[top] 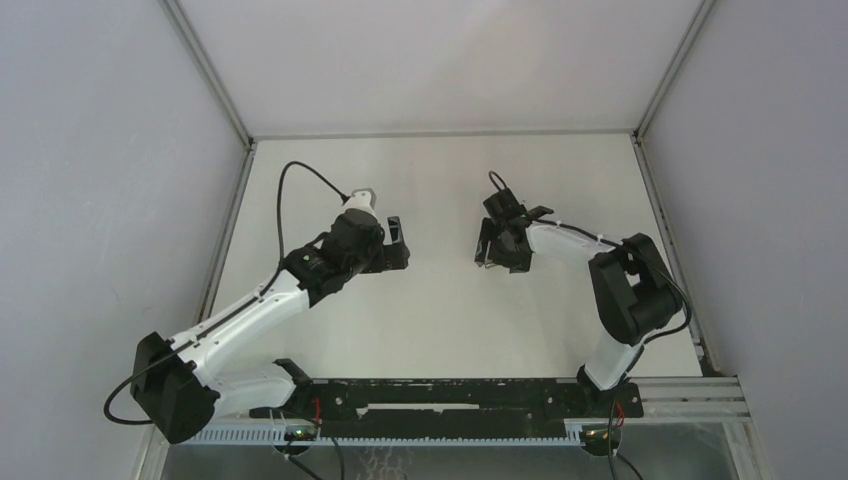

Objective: Install the water faucets

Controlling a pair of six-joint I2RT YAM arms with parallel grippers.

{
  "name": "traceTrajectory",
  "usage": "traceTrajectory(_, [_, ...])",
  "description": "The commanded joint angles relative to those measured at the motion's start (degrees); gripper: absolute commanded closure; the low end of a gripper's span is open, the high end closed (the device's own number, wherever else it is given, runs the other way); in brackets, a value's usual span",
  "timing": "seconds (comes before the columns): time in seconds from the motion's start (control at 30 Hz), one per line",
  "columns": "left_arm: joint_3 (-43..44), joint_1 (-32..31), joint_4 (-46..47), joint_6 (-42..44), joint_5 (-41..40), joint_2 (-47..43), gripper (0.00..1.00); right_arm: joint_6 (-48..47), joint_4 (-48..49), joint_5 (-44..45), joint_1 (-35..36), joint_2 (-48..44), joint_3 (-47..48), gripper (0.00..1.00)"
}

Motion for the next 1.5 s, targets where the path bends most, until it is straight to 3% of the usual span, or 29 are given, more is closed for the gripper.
traceTrajectory(0.0, [-0.47,0.56,0.61,-2.17,1.77,-1.28,0.00,2.25,1.97,0.71,0.06,2.00,2.75,0.21])
traceTrajectory(0.17, [-1.30,0.59,2.80,-3.69,4.55,-0.68,0.00,5.89,0.02,5.70,-1.20,2.49,2.83,0.36])
traceTrajectory(0.27, [-0.87,0.62,3.10,-3.71,5.41,-0.34,0.00,7.10,0.04,6.05,-3.10,1.42,1.64,0.37])
traceTrajectory(0.5, [-0.39,0.64,1.84,-1.64,6.00,-0.11,0.00,3.50,2.21,0.94,-5.40,-0.64,0.82,0.20])
traceTrajectory(0.63, [-1.64,0.66,1.33,2.71,12.90,-1.71,0.00,2.72,3.36,-3.33,-7.86,-0.78,1.10,0.18])
traceTrajectory(0.73, [-4.73,0.65,0.54,3.63,14.32,-4.06,0.00,2.10,4.07,-4.09,-9.24,-1.28,1.08,0.22])
traceTrajectory(0.87, [-5.79,0.61,-1.10,4.31,15.52,-4.99,0.00,2.52,3.84,-2.89,-10.74,-1.86,1.63,0.35])
traceTrajectory(0.97, [-5.95,0.60,-1.26,4.37,15.00,-5.30,0.00,1.60,3.16,-2.46,-10.77,-2.08,2.23,0.37])
traceTrajectory(1.03, [-5.40,0.61,-2.09,4.71,13.10,-5.22,0.00,-2.64,3.39,-2.61,-9.67,-2.21,2.64,0.44])
traceTrajectory(1.17, [-4.09,0.62,-3.59,5.50,10.05,-5.48,0.00,-8.11,-1.22,0.26,-6.94,-1.08,4.86,0.44])
traceTrajectory(1.47, [-2.66,0.67,-3.07,6.14,11.23,-2.56,0.00,8.87,1.06,-2.20,-6.52,-0.88,2.79,0.44])
